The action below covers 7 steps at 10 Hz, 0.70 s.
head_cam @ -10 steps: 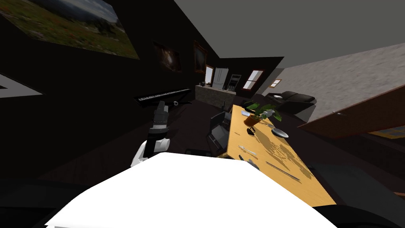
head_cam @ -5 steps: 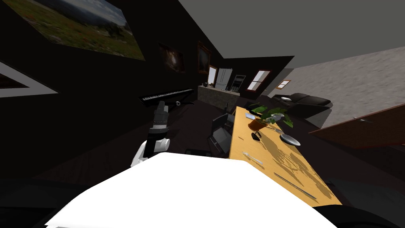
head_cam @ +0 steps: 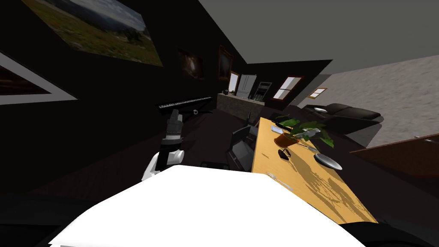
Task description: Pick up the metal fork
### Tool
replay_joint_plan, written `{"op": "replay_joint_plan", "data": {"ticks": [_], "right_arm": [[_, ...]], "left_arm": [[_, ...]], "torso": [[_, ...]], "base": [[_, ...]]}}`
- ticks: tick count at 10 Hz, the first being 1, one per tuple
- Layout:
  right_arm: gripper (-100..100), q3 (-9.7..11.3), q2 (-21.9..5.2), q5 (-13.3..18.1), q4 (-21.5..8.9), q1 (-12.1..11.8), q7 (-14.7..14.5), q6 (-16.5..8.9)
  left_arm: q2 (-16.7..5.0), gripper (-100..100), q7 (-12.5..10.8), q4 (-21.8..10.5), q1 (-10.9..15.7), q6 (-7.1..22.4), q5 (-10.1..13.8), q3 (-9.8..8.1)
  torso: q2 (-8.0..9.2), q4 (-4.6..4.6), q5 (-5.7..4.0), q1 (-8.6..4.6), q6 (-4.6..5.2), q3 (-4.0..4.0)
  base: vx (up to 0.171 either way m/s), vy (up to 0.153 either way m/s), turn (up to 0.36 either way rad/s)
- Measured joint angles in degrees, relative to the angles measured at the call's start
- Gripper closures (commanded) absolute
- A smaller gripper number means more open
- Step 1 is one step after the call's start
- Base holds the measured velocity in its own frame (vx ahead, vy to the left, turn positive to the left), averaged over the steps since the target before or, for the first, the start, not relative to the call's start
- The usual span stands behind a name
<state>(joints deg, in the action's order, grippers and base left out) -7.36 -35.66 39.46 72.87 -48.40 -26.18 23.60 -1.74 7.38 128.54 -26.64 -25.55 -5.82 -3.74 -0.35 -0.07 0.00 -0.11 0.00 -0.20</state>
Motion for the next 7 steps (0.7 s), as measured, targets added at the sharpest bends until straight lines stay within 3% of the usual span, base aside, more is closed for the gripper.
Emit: {"op": "replay_joint_plan", "data": {"ticks": [4, 7], "right_arm": [[-100, 1.64, -2.34, 4.65, -4.45, -0.28, -1.48, -0.42], [-100, 2.61, -4.33, 9.00, -11.09, 0.33, -4.21, 1.06]], "left_arm": [[0.00, 0, 0.00, 0.00, 0.00, 0.00, 0.00, 0.00], [0.00, 0, 0.00, 0.00, -0.01, 0.00, 0.00, 0.00]], "torso": [[0.13, 0.03, 0.00, 0.07, 0.00, 0.08], [-0.10, -0.03, 0.00, 0.03, 0.03, -0.06]], "base": [[0.083, -0.026, 0.074], [0.130, -0.033, 0.101]]}}
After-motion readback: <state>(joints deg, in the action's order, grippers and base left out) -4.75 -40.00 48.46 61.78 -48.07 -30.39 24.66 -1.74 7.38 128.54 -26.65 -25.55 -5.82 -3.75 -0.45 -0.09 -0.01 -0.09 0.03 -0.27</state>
